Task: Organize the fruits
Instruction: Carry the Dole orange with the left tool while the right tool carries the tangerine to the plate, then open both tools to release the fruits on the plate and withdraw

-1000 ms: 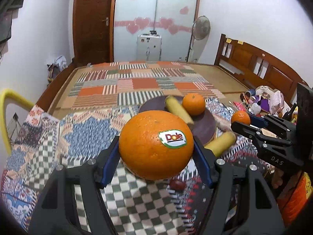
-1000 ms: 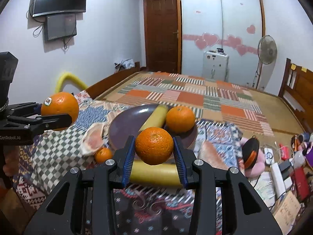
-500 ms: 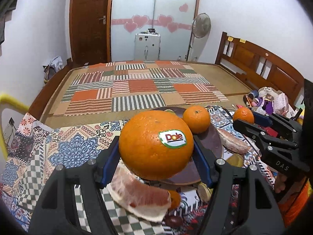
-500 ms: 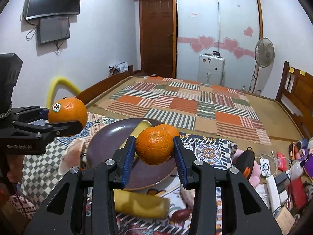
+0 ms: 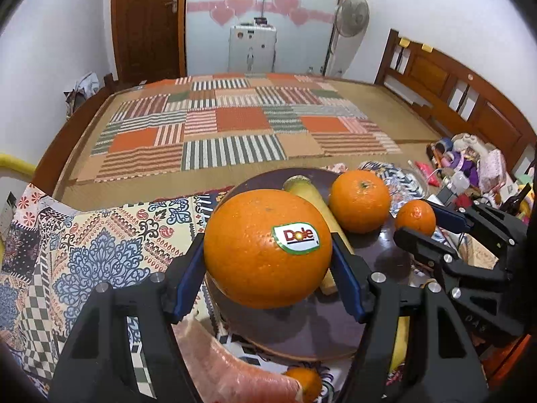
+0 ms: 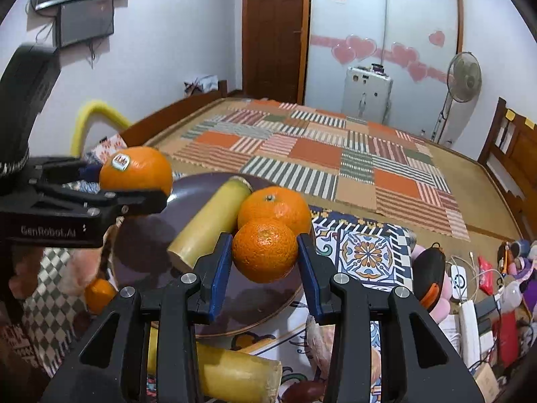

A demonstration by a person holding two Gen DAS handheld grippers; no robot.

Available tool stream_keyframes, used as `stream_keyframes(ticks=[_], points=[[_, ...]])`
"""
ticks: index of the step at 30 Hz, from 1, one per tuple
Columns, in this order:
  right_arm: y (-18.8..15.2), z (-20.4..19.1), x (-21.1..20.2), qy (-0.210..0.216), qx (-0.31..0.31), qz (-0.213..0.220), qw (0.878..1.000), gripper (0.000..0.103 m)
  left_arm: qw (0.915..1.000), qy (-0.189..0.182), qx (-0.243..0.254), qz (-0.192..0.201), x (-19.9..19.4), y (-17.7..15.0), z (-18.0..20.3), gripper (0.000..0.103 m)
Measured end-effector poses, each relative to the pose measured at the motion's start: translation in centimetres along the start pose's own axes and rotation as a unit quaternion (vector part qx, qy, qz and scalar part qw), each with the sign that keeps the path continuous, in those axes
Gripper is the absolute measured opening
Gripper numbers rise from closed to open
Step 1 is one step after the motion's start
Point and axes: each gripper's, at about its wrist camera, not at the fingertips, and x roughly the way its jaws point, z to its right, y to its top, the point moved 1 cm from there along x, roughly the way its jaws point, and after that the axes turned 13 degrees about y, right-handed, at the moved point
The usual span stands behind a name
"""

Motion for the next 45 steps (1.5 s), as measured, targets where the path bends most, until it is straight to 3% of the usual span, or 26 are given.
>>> stream_keyframes(ticks=[9, 18, 23, 34, 40, 45], points=[[-0.4, 0.3, 1.1, 0.031, 0.008, -0.037, 0.999, 0.036, 0.9995, 0.012, 0.009, -0.030, 2.0, 0.2, 0.5, 0.069], [-0.5, 0.3, 2.1, 0.039, 0.011, -0.058, 0.997, 0.036, 0.9984, -0.001, 0.011, -0.055, 3.2, 0.2, 1.2, 0.069], [-0.4, 0.2, 1.8, 0.029, 0.008, -0.050, 0.998, 0.060, 0.9978, -0.011, 0.002, -0.065, 3.7, 0.0, 0.8, 0.070], [-0.5, -1.0, -1.0, 0.040, 0.011, -0.019, 0.999, 0.062, 0.9971, -0.015, 0.013, -0.074, 2.7, -0.4, 0.7, 0.070], [-1.1, -3.1, -2.8, 0.042, -0.013, -0.001, 0.999, 0.071, 0.9969, -0.022, 0.000, -0.075, 2.2, -0.5, 0.4, 0.071], [-2.3, -4.6, -2.3, 0.062, -0.014, -0.007, 0.998, 0.076, 0.9997, -0.009, 0.001, -0.022, -0.4, -0.2, 0.0, 0.089]])
